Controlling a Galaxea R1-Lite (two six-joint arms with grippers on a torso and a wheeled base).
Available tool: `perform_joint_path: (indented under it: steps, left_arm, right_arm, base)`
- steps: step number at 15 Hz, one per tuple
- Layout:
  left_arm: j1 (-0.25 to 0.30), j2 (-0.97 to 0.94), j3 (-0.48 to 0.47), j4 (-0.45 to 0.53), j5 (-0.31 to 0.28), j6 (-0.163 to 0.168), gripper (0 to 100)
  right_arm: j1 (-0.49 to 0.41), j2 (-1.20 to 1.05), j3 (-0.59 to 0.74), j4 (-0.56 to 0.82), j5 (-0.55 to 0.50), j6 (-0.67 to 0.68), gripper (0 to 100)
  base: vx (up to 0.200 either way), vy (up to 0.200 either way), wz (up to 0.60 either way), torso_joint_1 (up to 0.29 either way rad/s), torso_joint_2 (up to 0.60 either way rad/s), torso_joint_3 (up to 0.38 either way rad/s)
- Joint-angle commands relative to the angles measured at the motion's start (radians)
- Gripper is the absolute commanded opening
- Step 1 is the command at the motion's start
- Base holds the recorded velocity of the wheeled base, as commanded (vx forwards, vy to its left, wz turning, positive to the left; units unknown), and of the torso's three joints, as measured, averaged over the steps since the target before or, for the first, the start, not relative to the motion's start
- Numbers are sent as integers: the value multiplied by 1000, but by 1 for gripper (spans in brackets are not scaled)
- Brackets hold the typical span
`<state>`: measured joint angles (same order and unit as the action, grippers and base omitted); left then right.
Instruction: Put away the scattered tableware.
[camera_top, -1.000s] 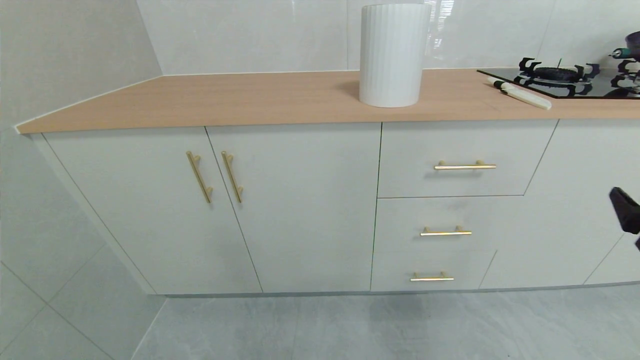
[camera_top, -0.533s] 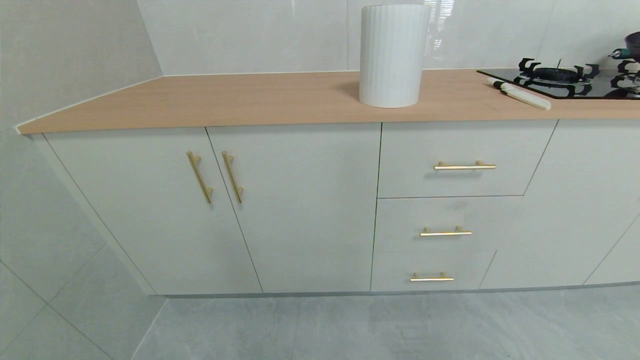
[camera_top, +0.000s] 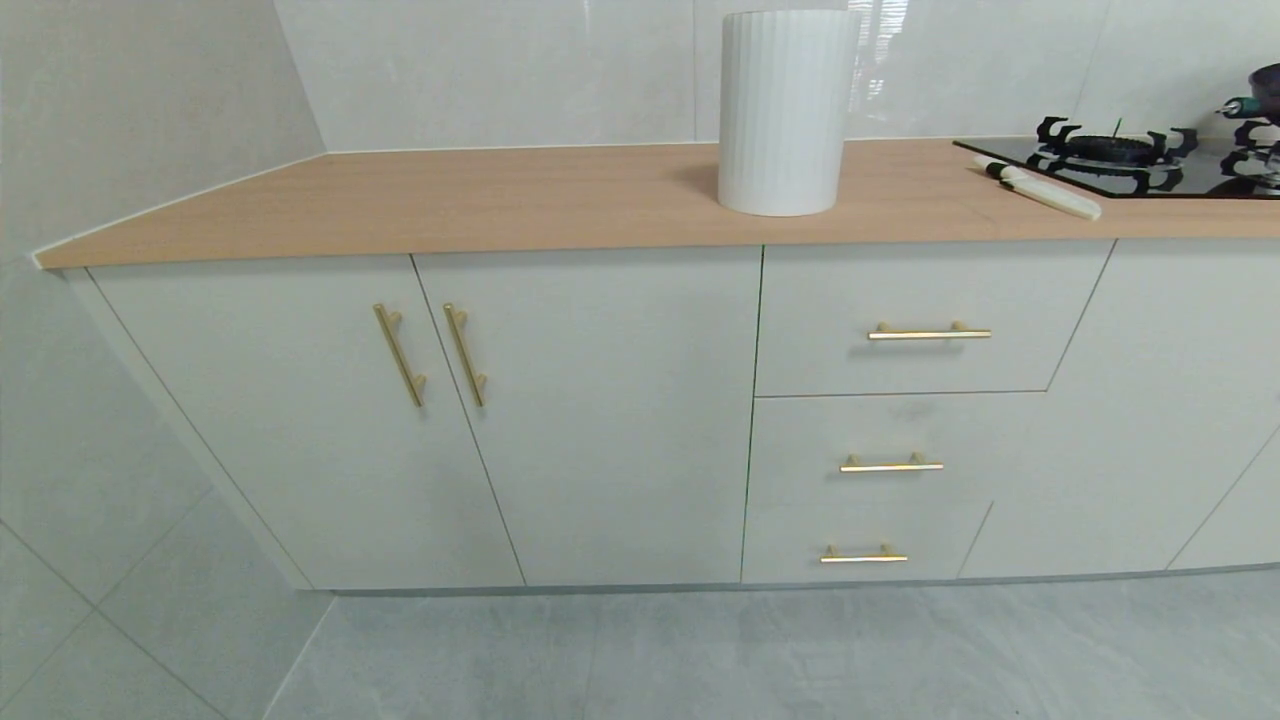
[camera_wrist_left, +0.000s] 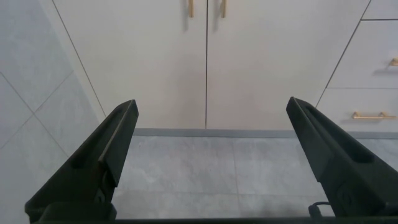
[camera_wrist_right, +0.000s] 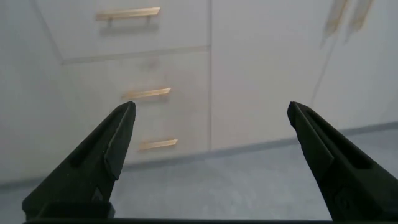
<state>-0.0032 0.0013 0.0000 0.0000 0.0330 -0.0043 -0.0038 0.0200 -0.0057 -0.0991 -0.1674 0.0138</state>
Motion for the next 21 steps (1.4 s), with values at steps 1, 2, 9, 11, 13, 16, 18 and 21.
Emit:
perform_joint_path:
  steps: [1, 2, 9, 11, 13, 16, 18, 21]
  left_arm:
    - [0, 0, 0, 0, 1, -2, 100]
    - [0, 0, 0, 0, 1, 0, 100]
    - [0, 0, 0, 0, 1, 7, 100]
    - [0, 0, 0, 0, 1, 6, 100]
    - [0, 0, 0, 0, 1, 7, 100]
    - [0, 0, 0, -2, 1, 9, 100]
    - [0, 0, 0, -2, 1, 7, 100]
    - [0, 0, 0, 0, 1, 9, 100]
  right_arm:
    - [2, -20, 6, 52, 42, 8, 100]
    - [2, -20, 6, 41, 63, 8, 100]
    - [2, -20, 6, 88, 137, 3, 100]
    - [2, -20, 6, 88, 138, 3, 100]
    - [2, -20, 6, 88, 138, 3, 100]
    - [2, -20, 6, 88, 138, 2, 100]
    - [2, -20, 6, 88, 138, 2, 100]
    - [2, -20, 6, 88, 138, 2, 100]
  base:
    - [0, 0, 0, 0, 0, 0]
    - [0, 0, 0, 0, 0, 0]
    - [0, 0, 0, 0, 0, 0]
    - [0, 0, 0, 0, 0, 0]
    - [100, 0, 0, 1, 4, -4]
    - [200, 0, 0, -1, 1, 4]
    - [200, 0, 0, 5, 5, 0]
    - [200, 0, 0, 2, 2, 1]
